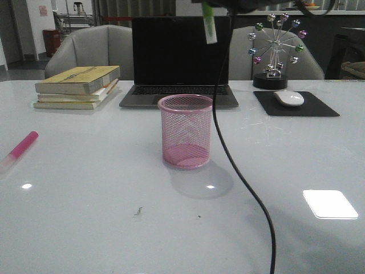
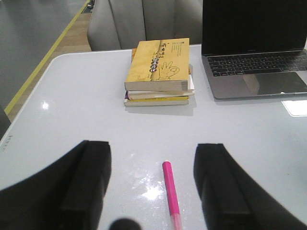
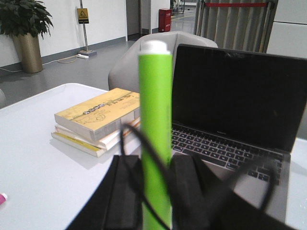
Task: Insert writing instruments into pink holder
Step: 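Lift the green marker and carry it over the pink mesh holder, then lower the green marker into the holder and open the right gripper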
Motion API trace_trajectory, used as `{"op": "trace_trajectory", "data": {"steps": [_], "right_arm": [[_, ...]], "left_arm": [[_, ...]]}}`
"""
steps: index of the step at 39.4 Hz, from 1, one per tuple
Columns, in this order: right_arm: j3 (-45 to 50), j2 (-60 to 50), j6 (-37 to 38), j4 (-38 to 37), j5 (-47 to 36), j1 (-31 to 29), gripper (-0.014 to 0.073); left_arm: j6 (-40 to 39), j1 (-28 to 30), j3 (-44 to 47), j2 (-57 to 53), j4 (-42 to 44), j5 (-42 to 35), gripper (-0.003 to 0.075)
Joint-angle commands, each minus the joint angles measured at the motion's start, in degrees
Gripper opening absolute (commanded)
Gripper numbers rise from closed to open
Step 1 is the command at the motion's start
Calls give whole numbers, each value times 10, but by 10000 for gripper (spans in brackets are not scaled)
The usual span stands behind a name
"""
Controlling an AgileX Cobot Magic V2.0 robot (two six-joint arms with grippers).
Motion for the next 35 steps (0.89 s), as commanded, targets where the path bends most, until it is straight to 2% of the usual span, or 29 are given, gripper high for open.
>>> {"op": "trace_trajectory", "data": {"steps": [1, 7, 16, 29, 35], "right_arm": [[15, -22, 0, -3, -107, 1, 64], [41, 2, 27, -16, -140, 1, 57], [41, 48, 108, -102, -199, 1, 57], [41, 97, 110, -107, -195, 1, 57], [41, 98, 110, -133, -197, 1, 57]], "left_arm": [[-3, -3, -21, -5, -5, -44, 447], [-3, -3, -21, -5, -5, -44, 447], [-3, -3, -21, -5, -5, -44, 447], [-3, -3, -21, -5, -5, -44, 447], [-3, -3, -21, -5, -5, -44, 447]]}}
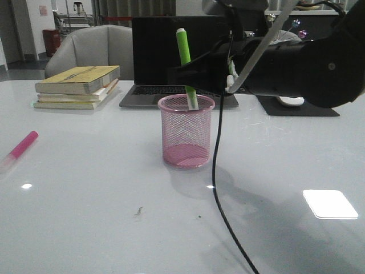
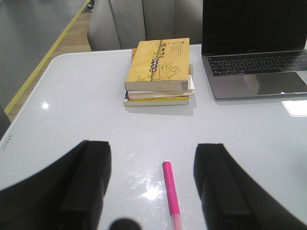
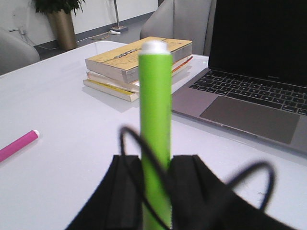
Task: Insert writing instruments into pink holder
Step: 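Lower the green marker into the holder and open the right gripper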
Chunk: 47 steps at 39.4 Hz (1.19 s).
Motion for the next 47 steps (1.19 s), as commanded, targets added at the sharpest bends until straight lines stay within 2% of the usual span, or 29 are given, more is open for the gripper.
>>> {"op": "trace_trajectory", "data": {"steps": [1, 4, 12, 38, 47], "right_arm": [[-12, -29, 1, -27, -58, 1, 59], [-12, -29, 1, -47, -58, 1, 83], [-12, -29, 1, -53, -58, 1, 293], [-12, -29, 1, -53, -47, 1, 302], [-12, -29, 1, -52, -36, 1, 377]], "left_arm": [[-3, -3, -21, -5, -5, -45, 447], [-3, -3, -21, -5, -5, -45, 447], [-3, -3, -21, -5, -5, -45, 447], [-3, -3, -21, -5, -5, -45, 447], [-3, -3, -21, -5, -5, -45, 447]]}}
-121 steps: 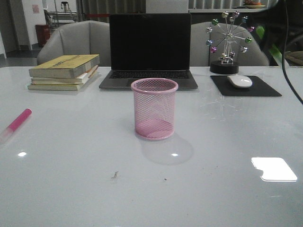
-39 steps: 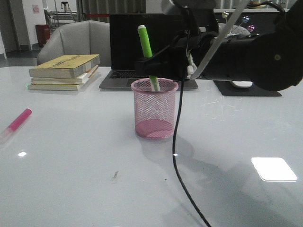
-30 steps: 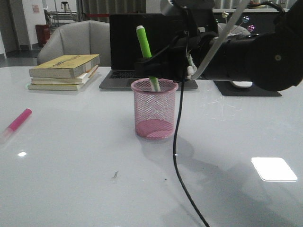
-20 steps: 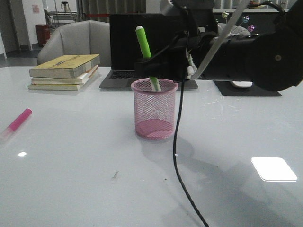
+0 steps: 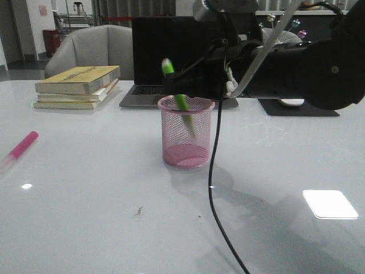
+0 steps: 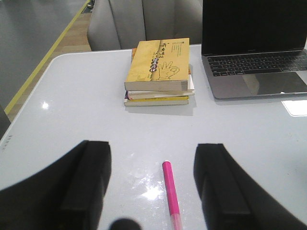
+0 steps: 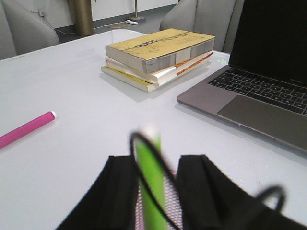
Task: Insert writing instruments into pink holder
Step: 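Lower the green marker into the holder and open the right gripper, then withdraw the right gripper away from the holder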
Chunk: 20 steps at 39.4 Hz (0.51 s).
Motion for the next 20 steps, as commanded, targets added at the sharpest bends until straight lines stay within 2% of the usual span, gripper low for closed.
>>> {"op": "trace_trajectory", "data": {"steps": [1, 7, 13, 20], "right_arm": [[-12, -29, 1, 0, -44, 1, 377], [-12, -29, 0, 4, -53, 0, 377], [-12, -39, -12, 55, -57, -8, 377], [-12, -89, -98, 76, -13, -27, 377]], "left_arm": [[-3, -3, -21, -5, -5, -45, 447], [-3, -3, -21, -5, -5, -45, 447], [-3, -3, -21, -5, -5, -45, 447], [-3, -3, -21, -5, -5, -45, 447]]}}
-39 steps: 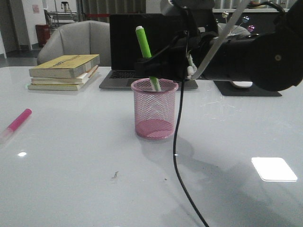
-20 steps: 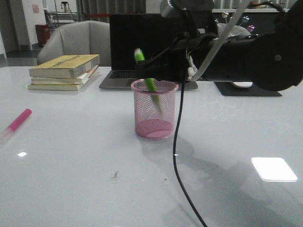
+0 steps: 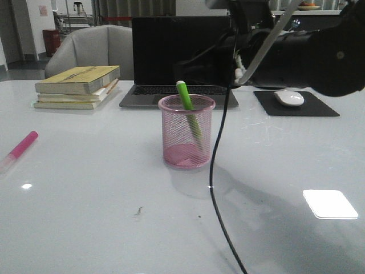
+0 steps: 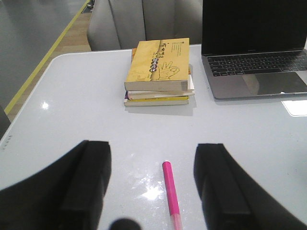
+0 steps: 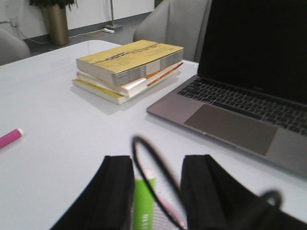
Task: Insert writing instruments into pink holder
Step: 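Withdraw the right gripper away from the holder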
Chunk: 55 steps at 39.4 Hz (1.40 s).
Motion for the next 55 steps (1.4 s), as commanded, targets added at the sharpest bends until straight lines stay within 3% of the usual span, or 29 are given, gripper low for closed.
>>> {"op": "trace_trajectory", "data": {"steps": [1, 13, 20, 28, 36, 55], "right_arm": [[-12, -70, -48, 13, -17, -16, 377], [-13, -222, -48, 33, 170, -83, 377], [-13, -306, -48, 32, 251, -155, 377], [-13, -387, -48, 32, 397, -235, 377], [-6, -439, -48, 32, 549, -254, 377], [138, -584, -48, 15, 575, -254, 377]], "left_arm": [[-3, -3, -21, -5, -5, -45, 447], [-3, -3, -21, -5, -5, -45, 447], [-3, -3, -21, -5, -5, -45, 447], [-3, -3, -21, -5, -5, -45, 447], [-3, -3, -21, -5, -5, -45, 447], [-3, -3, -21, -5, -5, -45, 447]]}}
